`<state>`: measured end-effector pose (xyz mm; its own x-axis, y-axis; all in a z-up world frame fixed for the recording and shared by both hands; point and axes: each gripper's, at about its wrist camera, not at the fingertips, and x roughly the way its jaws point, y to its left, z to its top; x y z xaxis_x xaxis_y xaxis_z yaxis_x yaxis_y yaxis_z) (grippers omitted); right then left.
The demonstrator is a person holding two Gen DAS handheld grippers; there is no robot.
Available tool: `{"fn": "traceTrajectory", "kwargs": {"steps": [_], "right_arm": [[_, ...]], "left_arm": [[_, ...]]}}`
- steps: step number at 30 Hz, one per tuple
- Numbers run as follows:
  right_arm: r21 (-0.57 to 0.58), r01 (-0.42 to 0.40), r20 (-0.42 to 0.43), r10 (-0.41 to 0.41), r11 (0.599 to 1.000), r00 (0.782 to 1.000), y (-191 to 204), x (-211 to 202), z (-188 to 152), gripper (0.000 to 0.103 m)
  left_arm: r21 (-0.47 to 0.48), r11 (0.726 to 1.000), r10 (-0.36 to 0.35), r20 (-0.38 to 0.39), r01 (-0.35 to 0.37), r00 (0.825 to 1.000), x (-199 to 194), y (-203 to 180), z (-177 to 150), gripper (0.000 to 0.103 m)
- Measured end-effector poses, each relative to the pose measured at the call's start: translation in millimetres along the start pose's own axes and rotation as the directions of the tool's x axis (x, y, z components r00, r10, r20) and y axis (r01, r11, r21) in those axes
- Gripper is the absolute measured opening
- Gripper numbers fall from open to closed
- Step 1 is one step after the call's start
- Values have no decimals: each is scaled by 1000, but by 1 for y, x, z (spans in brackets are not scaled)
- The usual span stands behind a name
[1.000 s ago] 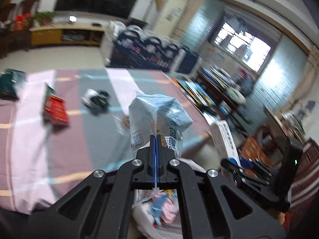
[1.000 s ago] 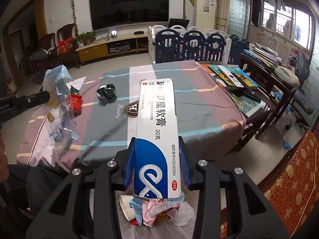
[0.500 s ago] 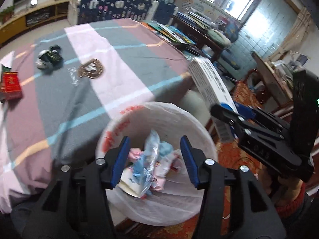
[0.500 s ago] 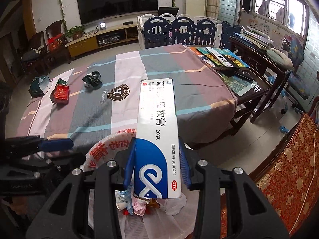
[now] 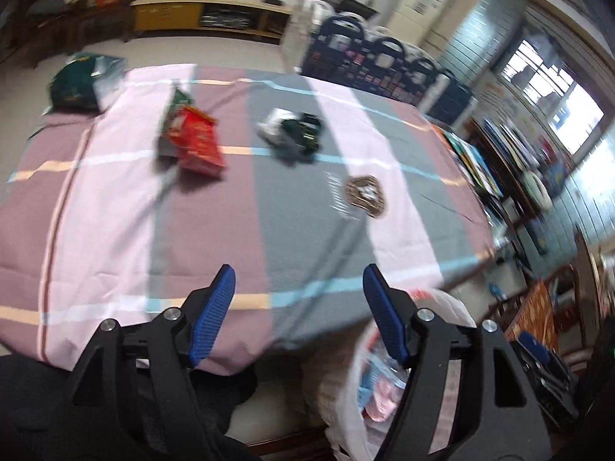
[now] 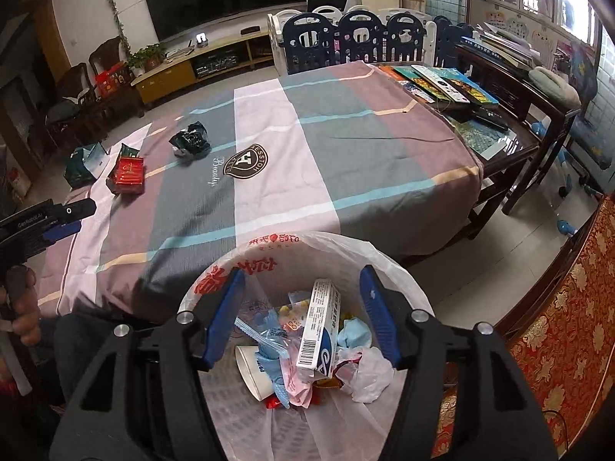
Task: Collect trash
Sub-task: 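Grasp the dark green plastic bag with the right tool while the left tool grasps the red cigarette pack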
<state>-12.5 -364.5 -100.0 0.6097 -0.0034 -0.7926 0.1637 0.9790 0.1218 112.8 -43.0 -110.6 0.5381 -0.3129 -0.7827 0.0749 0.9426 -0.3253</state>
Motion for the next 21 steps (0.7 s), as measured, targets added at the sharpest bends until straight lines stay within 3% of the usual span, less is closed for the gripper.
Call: {"fn": "traceTrajectory", "kwargs": {"steps": [3,6,10,14,21], "right_arm": [[3,-18,-6,18,1000,1000,6,7,2,62],[1,-48,-16,48,999,999,19,21,8,62],[-27,-106,-40,105,994,994,45,45,14,62],[-58,-144,-57,141,988,988,66,71,20,62],[-55,-194,-45,192,979,980,89,117,62,62]], "left_arm": [[-90,993,74,30,-71,997,-3,38,10,74],[-213,968,146,46,-133,988,-7,83,16,76],[-321,939,152,52,-127,987,-3,121,19,77],[-351,930,128,26,-111,991,17,129,33,79],[-278,956,90,-25,-93,996,82,96,81,83]]}}
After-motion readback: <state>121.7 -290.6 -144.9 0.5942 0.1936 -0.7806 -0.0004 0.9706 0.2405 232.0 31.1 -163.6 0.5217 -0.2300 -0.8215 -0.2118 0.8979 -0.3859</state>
